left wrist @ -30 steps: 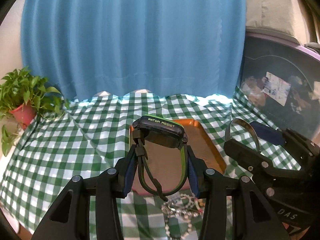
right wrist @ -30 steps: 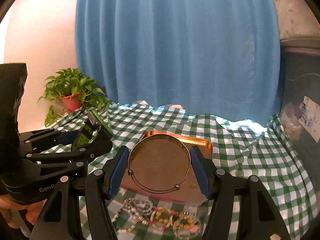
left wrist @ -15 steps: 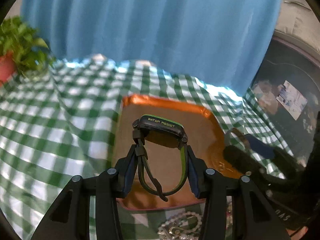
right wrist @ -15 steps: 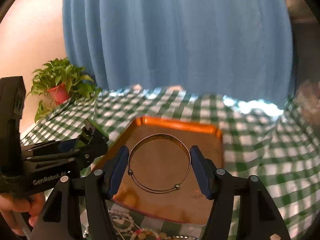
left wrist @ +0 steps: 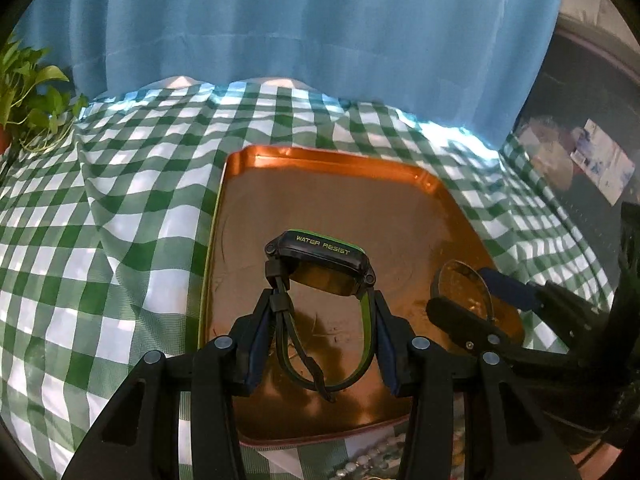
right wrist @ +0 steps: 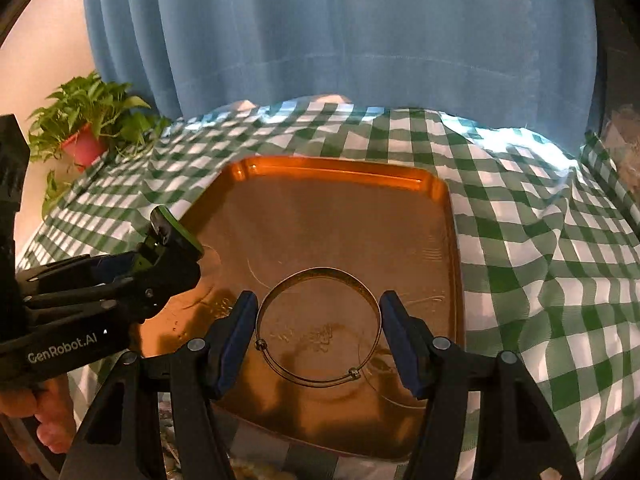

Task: Organize jewelry
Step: 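Open left tool dropping the watch in the tray while right tool releases the bangle, then move both tools back over the remaining bracelets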

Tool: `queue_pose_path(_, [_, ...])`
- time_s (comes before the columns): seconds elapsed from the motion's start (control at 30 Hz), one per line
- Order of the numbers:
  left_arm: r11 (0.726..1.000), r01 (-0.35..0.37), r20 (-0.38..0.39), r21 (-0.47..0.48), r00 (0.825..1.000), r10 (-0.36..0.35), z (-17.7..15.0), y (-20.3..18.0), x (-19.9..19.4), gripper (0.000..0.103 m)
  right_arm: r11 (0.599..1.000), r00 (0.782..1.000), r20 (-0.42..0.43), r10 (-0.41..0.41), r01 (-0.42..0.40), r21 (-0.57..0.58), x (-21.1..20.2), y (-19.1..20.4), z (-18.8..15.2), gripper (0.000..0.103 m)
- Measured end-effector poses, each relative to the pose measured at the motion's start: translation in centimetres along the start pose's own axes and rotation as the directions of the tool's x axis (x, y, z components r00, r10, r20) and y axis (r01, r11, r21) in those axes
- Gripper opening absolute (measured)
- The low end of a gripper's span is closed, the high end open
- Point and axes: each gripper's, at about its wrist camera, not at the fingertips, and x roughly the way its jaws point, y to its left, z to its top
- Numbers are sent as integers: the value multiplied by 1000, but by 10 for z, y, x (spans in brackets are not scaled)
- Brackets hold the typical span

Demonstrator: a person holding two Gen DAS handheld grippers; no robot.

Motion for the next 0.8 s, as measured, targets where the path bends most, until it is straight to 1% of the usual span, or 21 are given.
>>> queue_pose_path(0.1, [1000,10,-11,-10,1000,-10,-2,5,6,48,1000,1000,8,-21,21,-19,3,3,0,61])
queue_pose_path(0.17, [999,20,-25,-33,999,-21,-2,10,10,51,999,1000,1,-27,27,-24,5,4,-1,61])
queue_pose_path(0.2, [999,12,-30,-52,999,-14,-1,13,9,54,1000,1000,2,-15,15,-20,4,4,-1,65])
queue_pose_path(0.23, [998,-5,-15,-64,1000,4,-1,15,5,57,1000,1000,8,-5,6,-14,2,3,-1,69])
queue_pose_path(0.27, [998,-16,1,-60,1000,16,0,14,1,65,1000,1000,22,-1,1,-7,-2,2,-1,79])
queue_pose_path(0.3, [998,-35,31,-46,999,37,-1,12,-7,70,1000,999,36,2,-2,-6,-6,2,-1,84])
queue_pose_path(0.33, [998,-49,65,-25,997,51,-1,9,-17,77,1000,999,54,5,-4,-8,-12,1,-1,84])
queue_pose_path(0.37, [999,-49,83,-13,995,50,-2,7,-23,79,1000,998,58,3,-3,-8,-15,1,-1,84])
queue_pose_path(0.43, [999,-43,122,28,992,39,-7,1,-41,80,1000,997,71,5,-5,-7,-25,-1,-4,84])
queue_pose_path(0.53, [996,-53,136,65,990,44,-19,-2,-58,81,1000,996,88,12,-10,-22,-39,-7,-16,84])
queue_pose_path(0.67, [998,-30,77,57,997,26,-39,-4,-68,81,999,997,78,29,-25,-46,-57,-14,-34,84])
queue_pose_path(0.7, [998,-27,73,53,997,23,-43,-5,-73,81,999,998,66,12,-9,-41,-64,-15,-39,83])
queue_pose_path(0.8, [1000,17,67,13,998,-18,-58,-6,-91,79,999,997,77,25,-22,-38,-84,-18,-44,81])
